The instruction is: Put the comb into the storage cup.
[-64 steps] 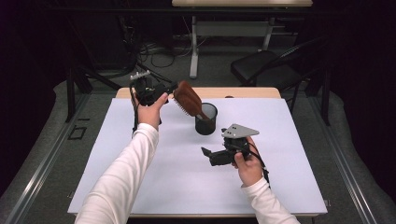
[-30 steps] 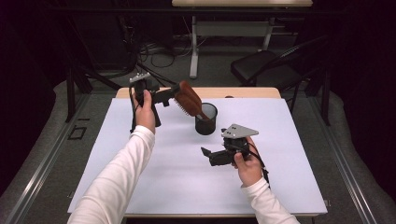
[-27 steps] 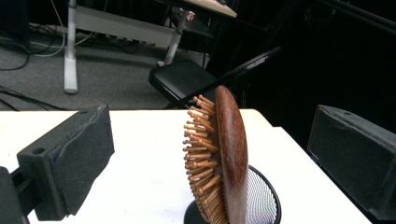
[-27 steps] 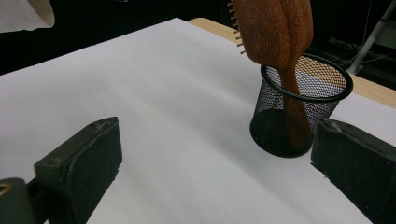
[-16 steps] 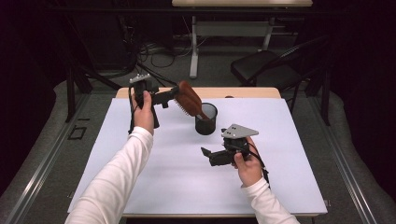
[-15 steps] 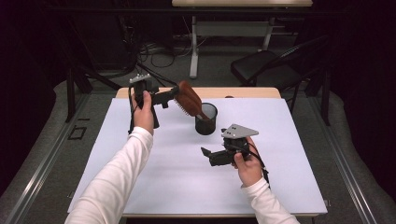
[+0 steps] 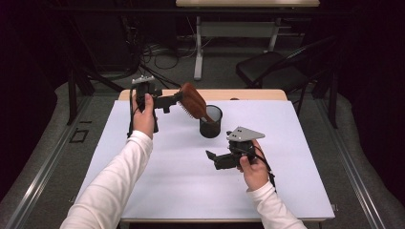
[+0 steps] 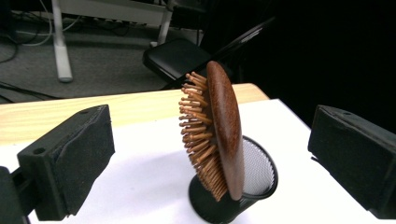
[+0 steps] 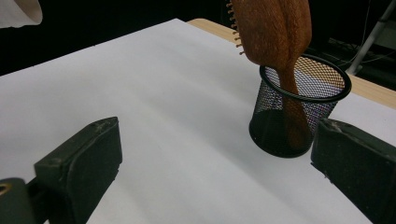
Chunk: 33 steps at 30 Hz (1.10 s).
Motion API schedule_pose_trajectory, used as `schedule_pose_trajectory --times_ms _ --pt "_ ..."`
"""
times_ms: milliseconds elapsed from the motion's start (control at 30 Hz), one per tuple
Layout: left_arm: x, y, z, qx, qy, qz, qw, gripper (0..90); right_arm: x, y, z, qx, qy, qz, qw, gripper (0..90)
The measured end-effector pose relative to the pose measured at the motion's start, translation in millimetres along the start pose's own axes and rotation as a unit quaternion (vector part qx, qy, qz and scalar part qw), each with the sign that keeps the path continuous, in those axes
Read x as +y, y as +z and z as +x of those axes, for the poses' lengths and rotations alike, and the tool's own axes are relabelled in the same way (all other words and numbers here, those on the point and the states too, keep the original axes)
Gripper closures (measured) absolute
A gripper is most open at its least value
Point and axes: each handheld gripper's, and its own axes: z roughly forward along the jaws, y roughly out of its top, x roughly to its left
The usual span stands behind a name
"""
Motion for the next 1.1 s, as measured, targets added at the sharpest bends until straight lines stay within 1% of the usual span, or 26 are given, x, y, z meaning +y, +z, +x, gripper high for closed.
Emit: schedule_pose_trajectory --times_ms 67,267,467,533,667,800,900,1100 --pt "0.8 -2.3 -0.3 0.003 0.008 0.002 1.0000 0.5 0.0 -0.2 -0.4 0.000 0.000 0.000 1.0000 1.7" --pt "4.1 -10.2 1.7 0.011 0.017 0.003 0.9998 0.6 0.0 0.2 -0.1 0.000 0.000 0.001 1.0000 1.8" --pt "3.8 -16.9 3.4 0.024 0.038 0.020 0.9988 0.5 0.0 -0.6 -1.5 -0.002 0.003 0.001 1.0000 1.8" --pt "3.1 -19.0 4.1 0.025 0.043 0.025 0.9984 0.5 -0.1 -0.9 -2.1 -0.004 0.003 0.002 1.0000 1.8" --pt "1.7 -23.8 4.5 0.027 0.048 0.028 0.9981 0.5 -0.1 -1.1 -3.2 -0.005 0.004 0.002 1.0000 1.8" --pt "0.2 -29.8 4.6 0.029 0.062 0.032 0.9972 0.5 -0.2 -1.6 -4.5 -0.007 0.004 0.001 1.0000 1.8" --pt "-3.1 -34.1 5.6 0.026 0.066 0.035 0.9969 0.6 -0.1 -2.1 -5.4 -0.008 0.006 0.001 1.0000 1.8" --pt "-14.0 -41.0 8.0 0.012 0.067 0.035 0.9971 0.5 -0.1 -3.3 -7.6 -0.012 0.005 0.002 0.9999 1.8"
